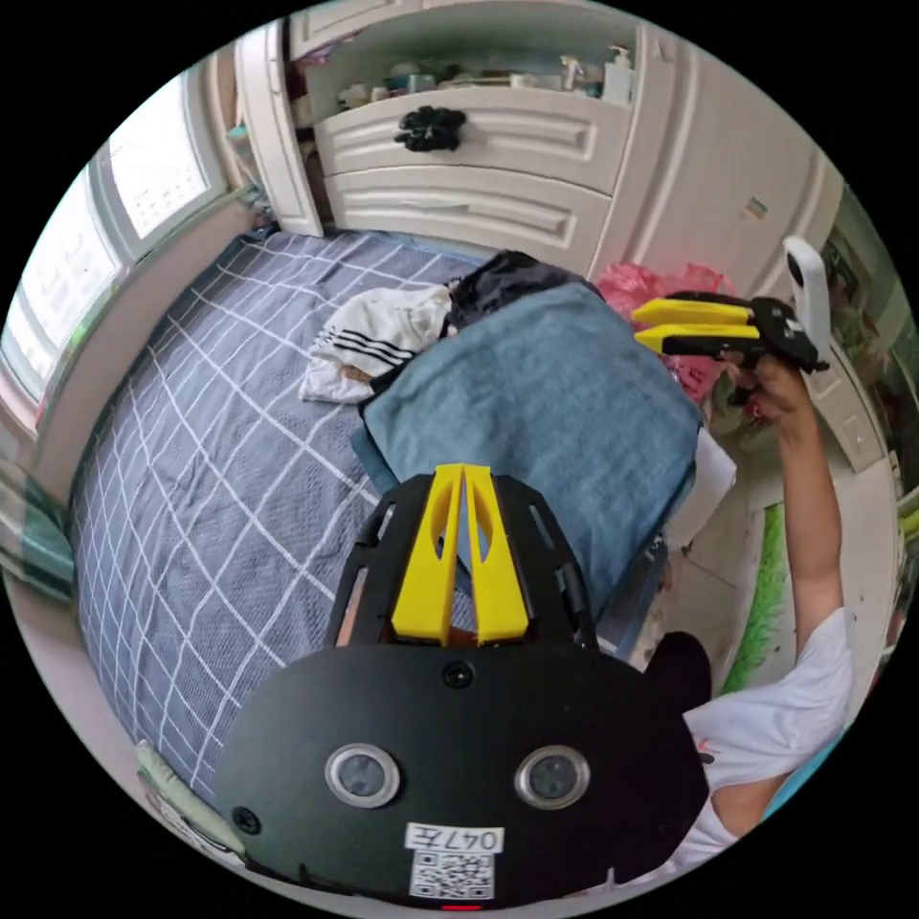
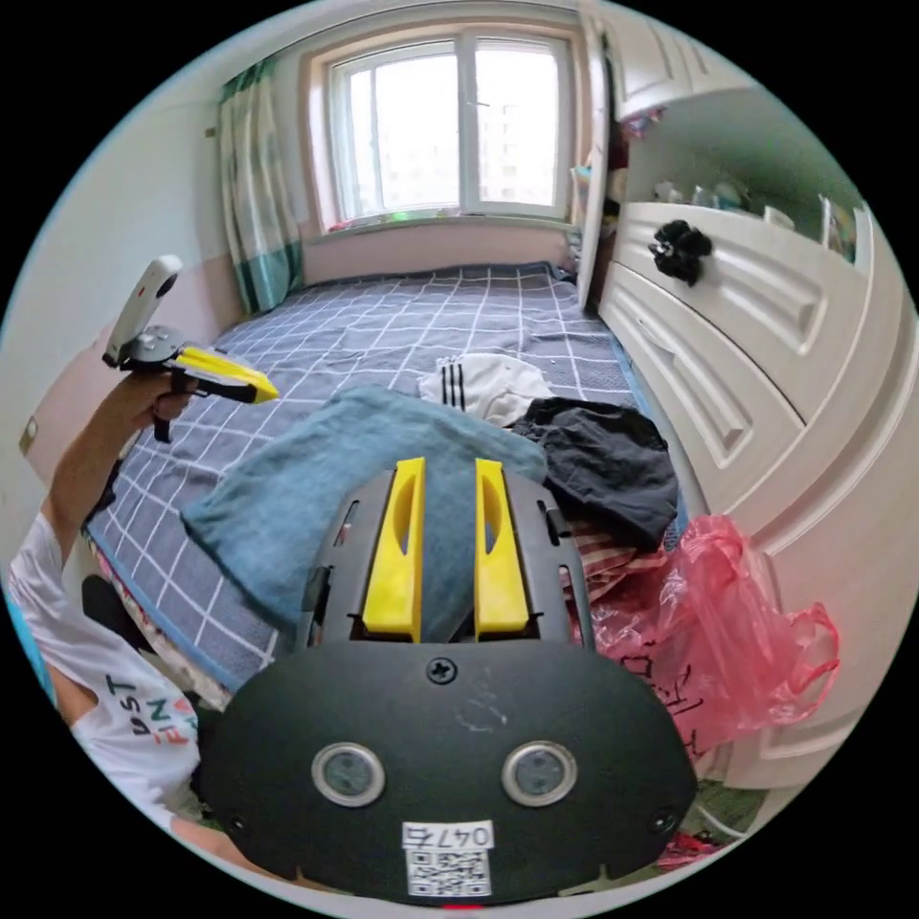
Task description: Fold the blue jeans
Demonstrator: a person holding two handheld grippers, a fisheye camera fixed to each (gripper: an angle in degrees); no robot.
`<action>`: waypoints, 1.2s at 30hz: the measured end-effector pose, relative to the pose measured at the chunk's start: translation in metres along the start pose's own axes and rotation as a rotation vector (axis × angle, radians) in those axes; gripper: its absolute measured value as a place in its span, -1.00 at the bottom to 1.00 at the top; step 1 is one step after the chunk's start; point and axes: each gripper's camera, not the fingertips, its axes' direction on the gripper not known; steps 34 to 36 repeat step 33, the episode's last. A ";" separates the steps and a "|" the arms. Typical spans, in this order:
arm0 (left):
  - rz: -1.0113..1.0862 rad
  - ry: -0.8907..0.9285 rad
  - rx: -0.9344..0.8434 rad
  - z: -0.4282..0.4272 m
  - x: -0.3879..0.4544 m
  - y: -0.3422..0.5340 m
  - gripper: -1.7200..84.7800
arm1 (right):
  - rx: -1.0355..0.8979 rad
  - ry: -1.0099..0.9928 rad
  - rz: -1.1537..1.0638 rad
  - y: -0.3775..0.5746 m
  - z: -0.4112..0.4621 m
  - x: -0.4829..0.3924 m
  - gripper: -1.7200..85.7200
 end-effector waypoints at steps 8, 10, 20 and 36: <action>-0.196 0.220 -0.047 0.028 -0.024 0.036 -0.98 | -0.060 -0.054 0.130 -0.003 0.029 -0.042 -0.95; -0.125 0.193 -0.033 -0.006 -0.019 0.066 -0.98 | 0.109 -0.088 0.120 0.000 -0.008 -0.064 -0.96; -0.069 -0.023 -0.160 -0.012 0.026 0.357 -0.98 | 0.252 -0.374 -0.432 0.089 -0.017 -0.370 -0.98; -0.564 0.004 -0.080 0.003 -0.023 0.651 -0.98 | 0.089 -0.632 -0.805 0.090 0.083 -0.685 -0.98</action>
